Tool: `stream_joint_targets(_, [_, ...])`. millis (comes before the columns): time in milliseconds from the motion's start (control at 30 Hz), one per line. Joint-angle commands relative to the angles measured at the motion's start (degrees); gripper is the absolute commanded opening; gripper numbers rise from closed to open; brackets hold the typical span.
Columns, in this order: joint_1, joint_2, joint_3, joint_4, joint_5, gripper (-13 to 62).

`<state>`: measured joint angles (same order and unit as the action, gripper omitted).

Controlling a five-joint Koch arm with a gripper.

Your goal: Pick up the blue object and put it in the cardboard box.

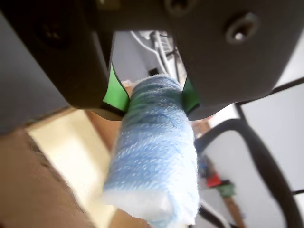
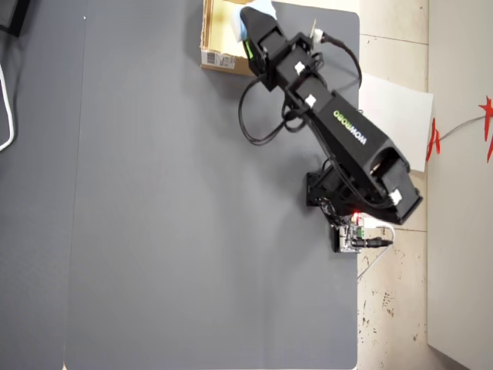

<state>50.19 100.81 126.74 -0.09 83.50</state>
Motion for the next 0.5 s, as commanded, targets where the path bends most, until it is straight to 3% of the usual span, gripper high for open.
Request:
stream_joint_targets(0, [-0.2,0.3,-6.2,0.3,0.0,21.0])
stream_joint_targets(167, [-0.2,-1.3,-8.3,3.3,0.1,32.3])
stream_joint_targets(333, [-0.7,-0.3,-7.6,3.7,1.1,33.1])
stream_joint_targets(467, [-7.6,5.0,-4.7,3.0,7.0,33.3])
